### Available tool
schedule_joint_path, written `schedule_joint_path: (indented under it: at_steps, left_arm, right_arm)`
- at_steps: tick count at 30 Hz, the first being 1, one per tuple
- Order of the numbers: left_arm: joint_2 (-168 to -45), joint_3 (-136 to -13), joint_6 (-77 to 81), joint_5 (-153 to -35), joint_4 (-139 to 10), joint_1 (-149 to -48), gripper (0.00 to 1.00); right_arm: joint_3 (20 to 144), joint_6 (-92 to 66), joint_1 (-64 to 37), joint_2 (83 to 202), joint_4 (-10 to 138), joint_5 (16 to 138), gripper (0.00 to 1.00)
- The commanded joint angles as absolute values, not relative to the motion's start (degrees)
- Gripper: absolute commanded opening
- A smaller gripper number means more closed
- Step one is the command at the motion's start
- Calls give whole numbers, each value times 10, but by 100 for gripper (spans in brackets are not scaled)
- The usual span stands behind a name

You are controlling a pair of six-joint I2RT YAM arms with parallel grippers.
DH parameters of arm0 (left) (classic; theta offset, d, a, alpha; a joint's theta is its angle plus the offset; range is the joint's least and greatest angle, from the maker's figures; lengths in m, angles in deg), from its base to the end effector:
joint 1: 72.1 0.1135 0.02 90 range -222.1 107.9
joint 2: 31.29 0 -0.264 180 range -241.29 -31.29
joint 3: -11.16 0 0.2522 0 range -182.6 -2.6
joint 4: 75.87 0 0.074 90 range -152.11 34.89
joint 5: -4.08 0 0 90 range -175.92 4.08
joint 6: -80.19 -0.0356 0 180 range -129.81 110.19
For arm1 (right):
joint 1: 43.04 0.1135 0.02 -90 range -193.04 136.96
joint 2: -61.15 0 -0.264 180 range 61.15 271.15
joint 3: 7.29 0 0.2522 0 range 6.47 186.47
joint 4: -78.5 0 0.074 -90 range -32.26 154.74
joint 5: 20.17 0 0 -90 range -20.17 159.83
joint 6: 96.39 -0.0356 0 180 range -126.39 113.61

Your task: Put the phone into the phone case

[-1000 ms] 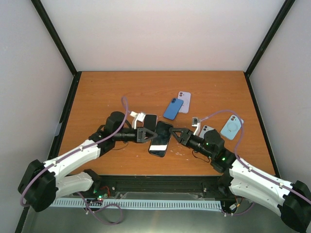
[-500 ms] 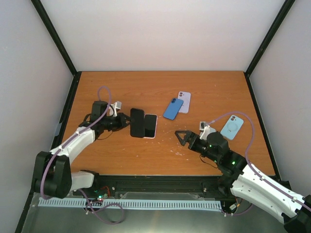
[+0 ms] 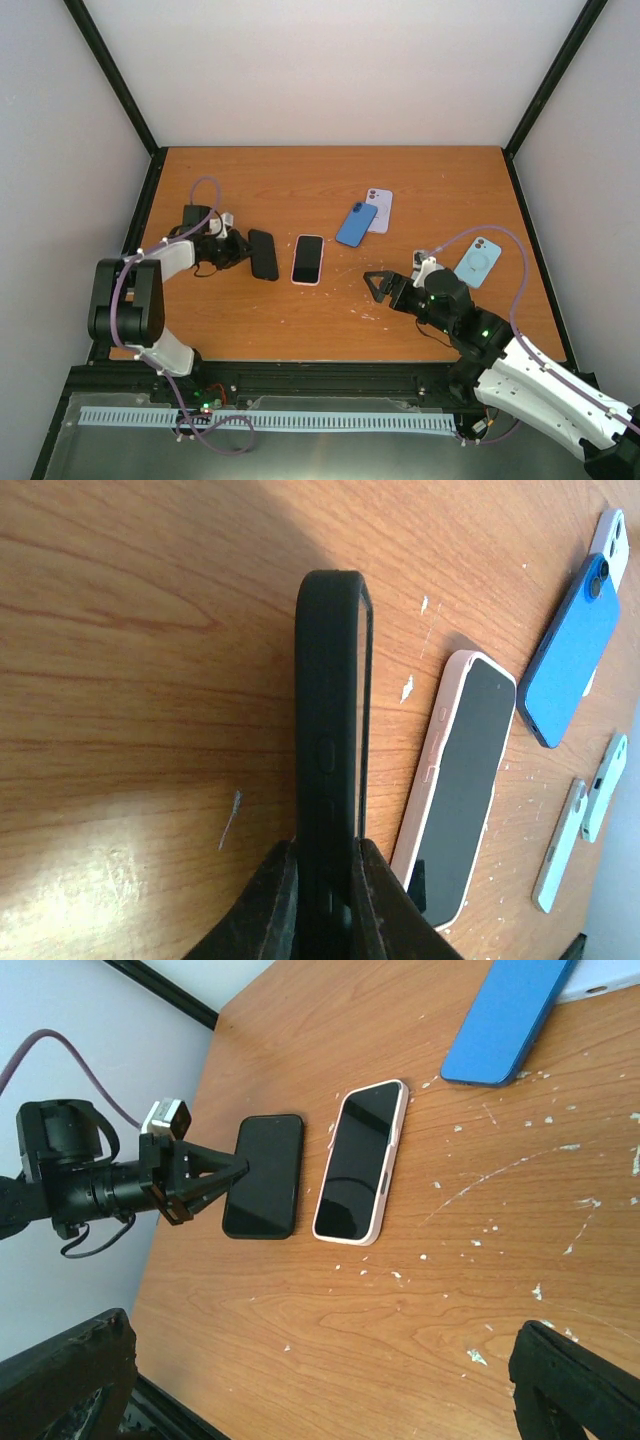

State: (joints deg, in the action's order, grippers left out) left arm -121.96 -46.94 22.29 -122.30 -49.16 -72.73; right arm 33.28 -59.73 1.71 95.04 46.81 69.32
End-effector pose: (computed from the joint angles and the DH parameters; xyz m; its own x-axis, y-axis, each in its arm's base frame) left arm 0.2878 -0.0243 0.1535 -0.8939 -0.4180 -0.1618 -0.1926 0.6842 -0.7034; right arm 0.1072 0.1058 0.2437 -0.7394 0.3965 -0.5441 -0.1760 0.6662 0.7247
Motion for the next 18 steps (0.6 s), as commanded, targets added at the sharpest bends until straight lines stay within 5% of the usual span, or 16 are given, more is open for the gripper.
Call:
schedule_joint_path:
  at_steps: [1, 6, 18]
  left_arm:
    - [-1247, -487, 215, -1245, -524, -724, 4]
    - [-1269, -491, 214, -1229, -520, -723, 16]
    - [-1208, -498, 217, -1154, -459, -723, 80]
  right_arm:
    - [359, -574, 18, 959, 427, 667, 100]
    - [361, -575, 18, 969, 407, 646, 100]
    - [413, -551, 13, 1040, 318, 556, 100]
